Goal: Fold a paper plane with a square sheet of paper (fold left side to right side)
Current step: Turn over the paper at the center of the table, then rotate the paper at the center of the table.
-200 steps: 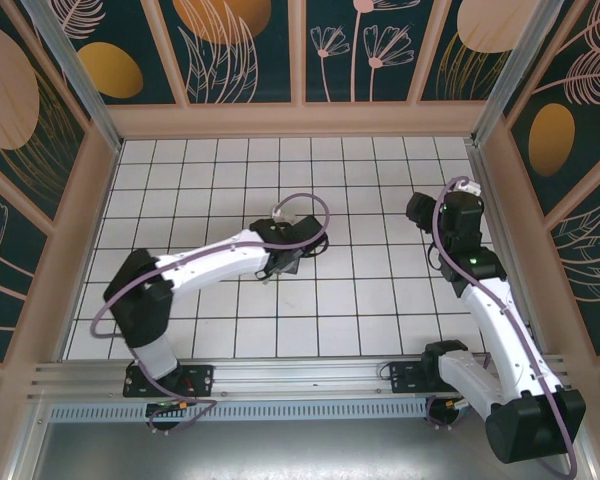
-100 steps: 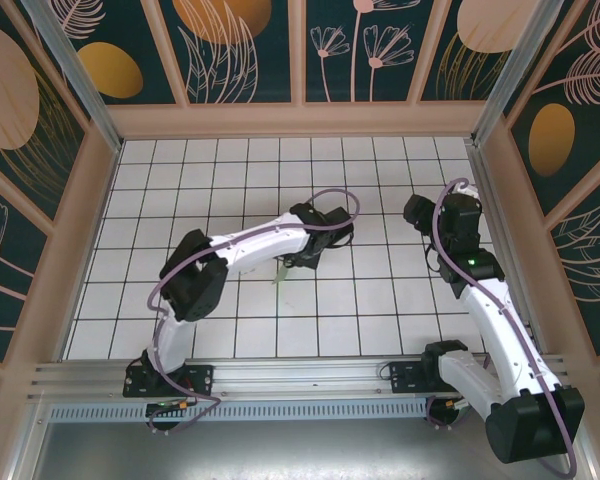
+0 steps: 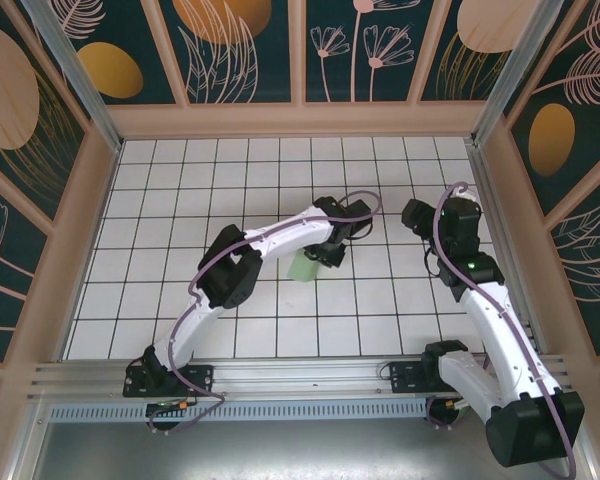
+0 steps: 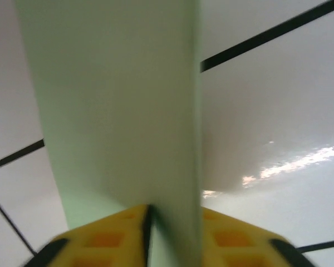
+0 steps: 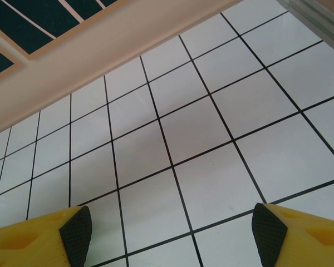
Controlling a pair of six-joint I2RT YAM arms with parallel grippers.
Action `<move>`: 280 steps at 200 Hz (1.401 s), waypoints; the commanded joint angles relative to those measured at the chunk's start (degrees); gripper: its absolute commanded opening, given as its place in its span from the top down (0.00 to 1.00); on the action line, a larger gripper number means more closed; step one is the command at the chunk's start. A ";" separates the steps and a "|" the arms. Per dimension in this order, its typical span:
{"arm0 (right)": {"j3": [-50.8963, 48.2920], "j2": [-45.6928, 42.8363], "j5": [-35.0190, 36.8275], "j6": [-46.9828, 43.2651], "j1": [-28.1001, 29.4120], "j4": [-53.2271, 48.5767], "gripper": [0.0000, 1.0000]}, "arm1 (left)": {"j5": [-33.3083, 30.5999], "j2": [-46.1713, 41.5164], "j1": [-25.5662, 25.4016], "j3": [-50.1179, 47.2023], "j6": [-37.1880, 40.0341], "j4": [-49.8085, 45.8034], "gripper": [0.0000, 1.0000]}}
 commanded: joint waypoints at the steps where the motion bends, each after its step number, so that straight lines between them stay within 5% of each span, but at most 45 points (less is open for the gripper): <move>1: -1.36 -0.75 -1.56 1.60 -0.42 -0.73 0.21 | 5.24 -0.05 1.30 1.23 2.05 3.30 0.61; 49: -2.23 3.13 -7.57 2.44 -0.42 -1.34 0.21 | 18.58 -8.92 5.12 -8.60 2.20 19.26 0.44; 86: -3.18 13.57 -17.76 7.75 0.92 4.30 0.21 | 27.59 -22.01 10.43 -25.23 -1.27 36.65 0.37; 110: 0.94 23.68 -16.52 8.32 6.65 5.73 0.16 | 29.52 -31.56 14.95 -39.31 -4.65 48.89 0.31; 142: 7.55 35.79 -13.37 8.72 12.94 7.44 0.04 | 25.21 -43.33 18.70 -54.98 -6.19 59.75 0.20; 180: 14.99 47.24 -12.74 8.83 15.98 8.53 0.02 | 20.83 -52.71 20.91 -67.70 -8.81 65.91 0.12; 280: 26.29 59.32 -15.73 7.54 20.87 8.47 0.02 | 9.72 -60.16 21.27 -73.85 -8.24 62.00 0.14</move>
